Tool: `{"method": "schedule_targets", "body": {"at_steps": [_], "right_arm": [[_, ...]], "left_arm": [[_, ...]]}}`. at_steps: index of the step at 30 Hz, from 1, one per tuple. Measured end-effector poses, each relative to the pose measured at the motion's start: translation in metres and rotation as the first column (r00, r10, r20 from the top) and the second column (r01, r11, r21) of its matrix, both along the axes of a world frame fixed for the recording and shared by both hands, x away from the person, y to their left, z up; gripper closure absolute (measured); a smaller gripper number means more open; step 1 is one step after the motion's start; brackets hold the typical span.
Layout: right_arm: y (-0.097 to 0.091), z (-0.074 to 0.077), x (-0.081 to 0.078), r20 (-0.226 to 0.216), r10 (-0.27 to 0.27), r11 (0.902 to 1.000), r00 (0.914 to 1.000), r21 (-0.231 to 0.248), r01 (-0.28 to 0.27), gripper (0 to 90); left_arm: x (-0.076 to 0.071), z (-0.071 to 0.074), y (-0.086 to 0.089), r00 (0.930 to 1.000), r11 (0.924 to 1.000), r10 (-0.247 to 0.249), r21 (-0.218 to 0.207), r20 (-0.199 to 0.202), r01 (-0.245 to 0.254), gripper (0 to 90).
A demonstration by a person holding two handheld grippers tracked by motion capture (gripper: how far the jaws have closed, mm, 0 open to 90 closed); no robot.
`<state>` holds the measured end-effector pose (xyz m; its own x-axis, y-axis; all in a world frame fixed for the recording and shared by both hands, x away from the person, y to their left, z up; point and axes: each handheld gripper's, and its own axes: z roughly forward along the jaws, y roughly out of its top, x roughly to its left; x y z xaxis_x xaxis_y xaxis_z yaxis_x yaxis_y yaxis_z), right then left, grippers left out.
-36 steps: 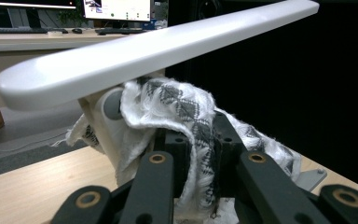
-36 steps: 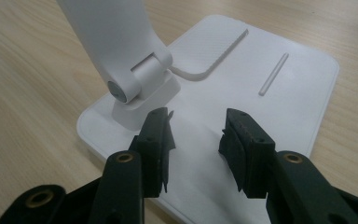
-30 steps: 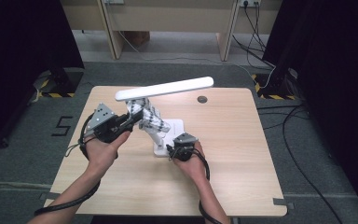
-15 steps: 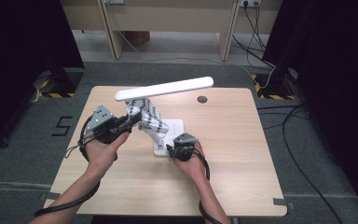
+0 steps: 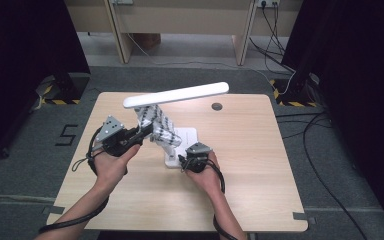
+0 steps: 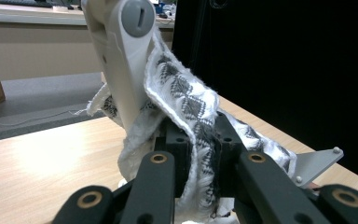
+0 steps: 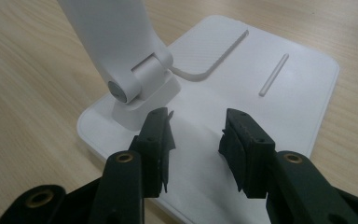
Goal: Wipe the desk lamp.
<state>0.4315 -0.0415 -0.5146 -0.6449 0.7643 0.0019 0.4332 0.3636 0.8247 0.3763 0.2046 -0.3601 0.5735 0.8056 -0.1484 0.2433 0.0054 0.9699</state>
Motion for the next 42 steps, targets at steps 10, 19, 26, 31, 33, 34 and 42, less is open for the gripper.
{"method": "schedule_targets", "body": {"at_steps": [10,19,26,31,33,34,42], "right_arm": [[0.000,0.000,0.000,0.001,0.000,1.0000,1.0000,-0.001,0.000,60.9],[0.001,0.000,-0.001,-0.001,-0.002,1.0000,1.0000,0.002,0.002,60.9],[0.001,0.000,-0.001,0.000,-0.002,1.0000,1.0000,0.001,0.002,60.9],[0.001,0.000,-0.001,0.001,-0.001,1.0000,1.0000,0.000,0.001,60.9],[0.001,0.000,-0.001,0.003,-0.001,1.0000,1.0000,0.001,0.001,60.9],[0.001,0.000,-0.001,0.003,-0.001,1.0000,1.0000,0.001,0.001,60.9],[0.001,0.000,0.000,0.008,0.007,1.0000,0.9999,-0.005,-0.007,60.9]], "left_arm": [[0.000,-0.007,-0.002,0.9999,1.0000,-0.001,0.006,-0.013,0.001,80.3],[0.001,-0.014,-0.004,0.9996,0.9999,-0.003,0.014,-0.029,0.004,80.2],[0.001,-0.019,-0.005,0.9992,0.9998,-0.005,0.019,-0.038,0.006,80.2],[0.001,-0.023,-0.005,0.9989,0.9997,-0.006,0.023,-0.047,0.007,80.2],[0.001,-0.024,-0.005,0.9987,0.9997,-0.004,0.024,-0.050,0.006,80.3],[0.001,-0.025,-0.005,0.9986,0.9996,-0.005,0.026,-0.053,0.006,80.2],[0.001,-0.029,-0.006,0.9981,0.9995,-0.003,0.032,-0.061,0.005,80.2]]}}
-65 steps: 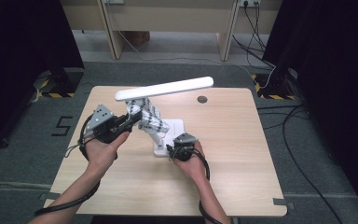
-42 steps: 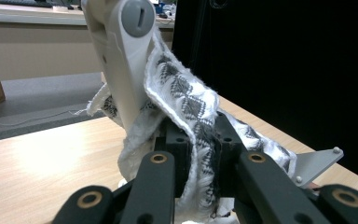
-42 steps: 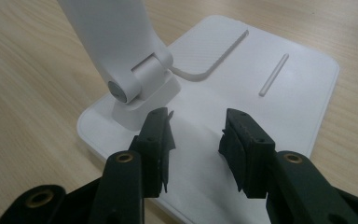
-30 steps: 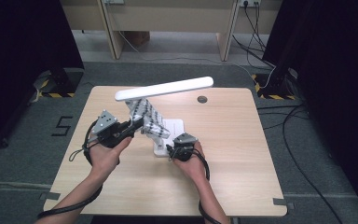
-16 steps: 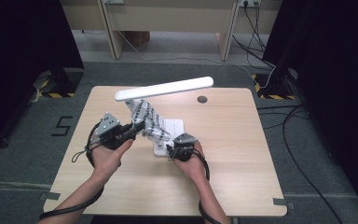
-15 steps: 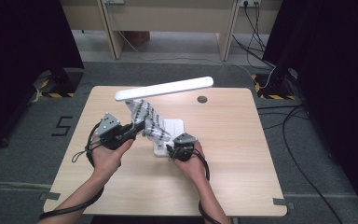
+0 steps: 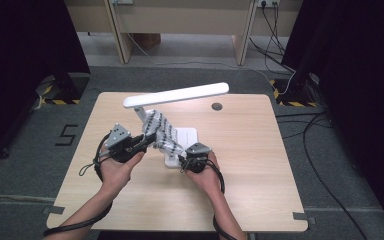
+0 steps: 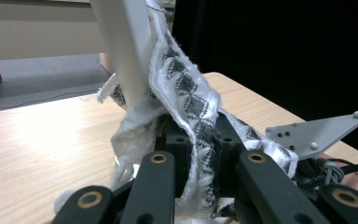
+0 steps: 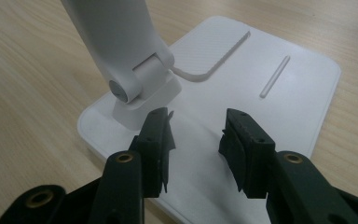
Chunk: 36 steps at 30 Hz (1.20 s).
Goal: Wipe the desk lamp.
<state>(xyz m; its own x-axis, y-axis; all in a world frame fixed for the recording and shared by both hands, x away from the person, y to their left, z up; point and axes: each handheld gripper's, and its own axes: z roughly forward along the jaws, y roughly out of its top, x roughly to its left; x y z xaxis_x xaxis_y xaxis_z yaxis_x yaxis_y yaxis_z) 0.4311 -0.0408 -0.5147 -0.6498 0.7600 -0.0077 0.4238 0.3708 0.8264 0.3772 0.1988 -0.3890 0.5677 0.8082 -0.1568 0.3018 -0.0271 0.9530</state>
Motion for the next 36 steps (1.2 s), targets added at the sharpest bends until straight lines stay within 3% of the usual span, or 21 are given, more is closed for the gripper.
{"method": "schedule_targets", "body": {"at_steps": [21,36], "right_arm": [[0.000,0.000,0.000,-0.001,0.000,1.0000,1.0000,0.002,0.000,60.9],[0.000,0.000,0.000,-0.004,0.000,1.0000,1.0000,0.001,0.000,60.9]], "left_arm": [[0.005,-0.013,-0.010,0.9996,0.9995,0.007,0.030,-0.027,-0.007,80.3],[0.008,-0.031,-0.016,0.9981,0.9982,0.005,0.060,-0.061,-0.002,80.4]]}}
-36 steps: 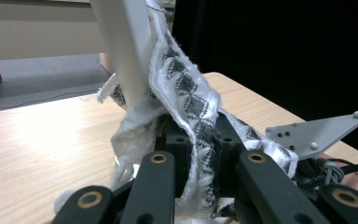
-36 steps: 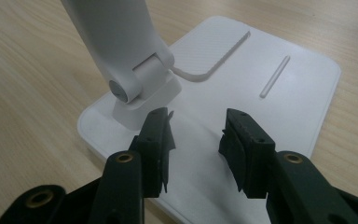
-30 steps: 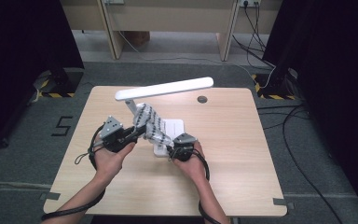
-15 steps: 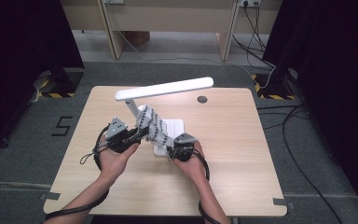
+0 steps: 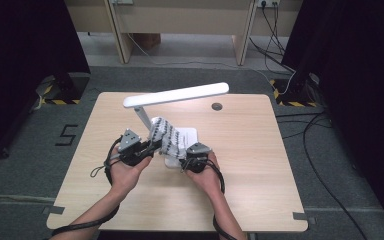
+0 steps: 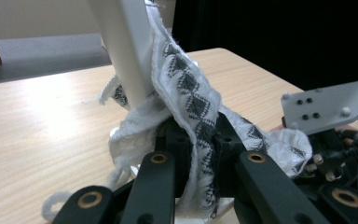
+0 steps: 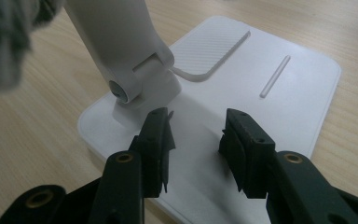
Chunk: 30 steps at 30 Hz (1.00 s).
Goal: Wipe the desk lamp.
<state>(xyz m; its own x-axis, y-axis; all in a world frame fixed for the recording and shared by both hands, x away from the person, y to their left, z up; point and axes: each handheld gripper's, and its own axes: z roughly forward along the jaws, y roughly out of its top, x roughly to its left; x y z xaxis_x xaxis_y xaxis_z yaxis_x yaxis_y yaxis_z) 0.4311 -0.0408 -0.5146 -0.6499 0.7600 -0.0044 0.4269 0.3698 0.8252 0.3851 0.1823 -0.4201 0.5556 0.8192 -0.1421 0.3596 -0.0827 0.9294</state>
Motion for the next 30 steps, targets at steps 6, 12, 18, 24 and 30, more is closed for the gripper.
{"method": "schedule_targets", "body": {"at_steps": [6,12,18,24,30], "right_arm": [[0.000,0.000,0.000,0.000,0.001,1.0000,1.0000,0.001,-0.001,60.8],[-0.001,0.000,0.001,-0.003,-0.001,1.0000,1.0000,0.004,0.001,60.6],[-0.001,0.000,0.001,-0.007,-0.001,1.0000,1.0000,0.009,0.001,60.2],[-0.001,0.000,0.001,-0.009,0.001,1.0000,1.0000,0.009,-0.001,60.2],[-0.001,0.000,0.001,-0.009,0.002,0.9999,1.0000,0.010,-0.002,60.2]], "left_arm": [[0.000,-0.007,-0.002,0.9999,0.9999,-0.002,0.013,-0.017,0.003,80.4],[-0.003,-0.007,0.001,0.9999,0.9998,-0.005,0.021,-0.012,0.006,80.4],[-0.004,-0.008,0.002,0.9999,0.9990,-0.011,0.044,-0.003,0.011,80.3],[-0.003,-0.014,0.000,0.9998,0.9987,-0.010,0.050,-0.015,0.011,80.4],[-0.001,-0.019,-0.002,0.9996,0.9979,-0.007,0.065,-0.026,0.008,80.4]]}}
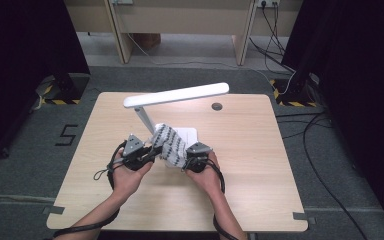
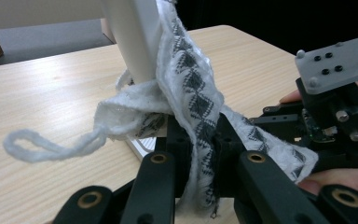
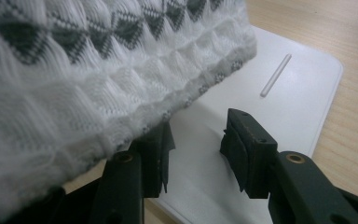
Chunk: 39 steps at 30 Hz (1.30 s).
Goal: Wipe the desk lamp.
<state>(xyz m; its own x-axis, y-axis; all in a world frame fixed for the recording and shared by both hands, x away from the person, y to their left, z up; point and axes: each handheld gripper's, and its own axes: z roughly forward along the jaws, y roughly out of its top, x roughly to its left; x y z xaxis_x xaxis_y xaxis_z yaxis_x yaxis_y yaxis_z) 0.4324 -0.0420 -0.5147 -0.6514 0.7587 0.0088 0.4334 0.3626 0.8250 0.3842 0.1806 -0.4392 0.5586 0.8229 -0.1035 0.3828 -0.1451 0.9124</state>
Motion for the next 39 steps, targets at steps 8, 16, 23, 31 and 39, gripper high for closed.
{"method": "schedule_targets", "body": {"at_steps": [8,16,23,31,39], "right_arm": [[0.000,0.000,0.000,0.000,-0.001,1.0000,1.0000,0.000,0.001,60.1],[0.000,0.000,0.000,-0.001,-0.003,1.0000,1.0000,0.000,0.003,60.1],[0.000,0.000,0.000,0.003,-0.001,1.0000,1.0000,-0.003,0.001,60.1],[0.000,0.000,0.000,0.001,-0.002,1.0000,1.0000,-0.003,0.002,60.1],[0.000,0.000,0.000,0.001,-0.002,1.0000,1.0000,-0.003,0.002,60.1]], "left_arm": [[0.003,-0.012,-0.002,0.9995,0.9999,0.002,0.014,-0.030,-0.002,80.4],[0.006,-0.023,-0.006,0.9983,0.9995,-0.001,0.031,-0.059,0.003,80.4],[0.007,-0.032,-0.008,0.9964,0.9990,-0.001,0.044,-0.085,0.004,80.5],[0.009,-0.046,-0.009,0.9912,0.9977,-0.005,0.066,-0.132,0.013,80.4],[0.011,-0.051,-0.006,0.9866,0.9971,-0.012,0.072,-0.163,0.024,80.4]]}}
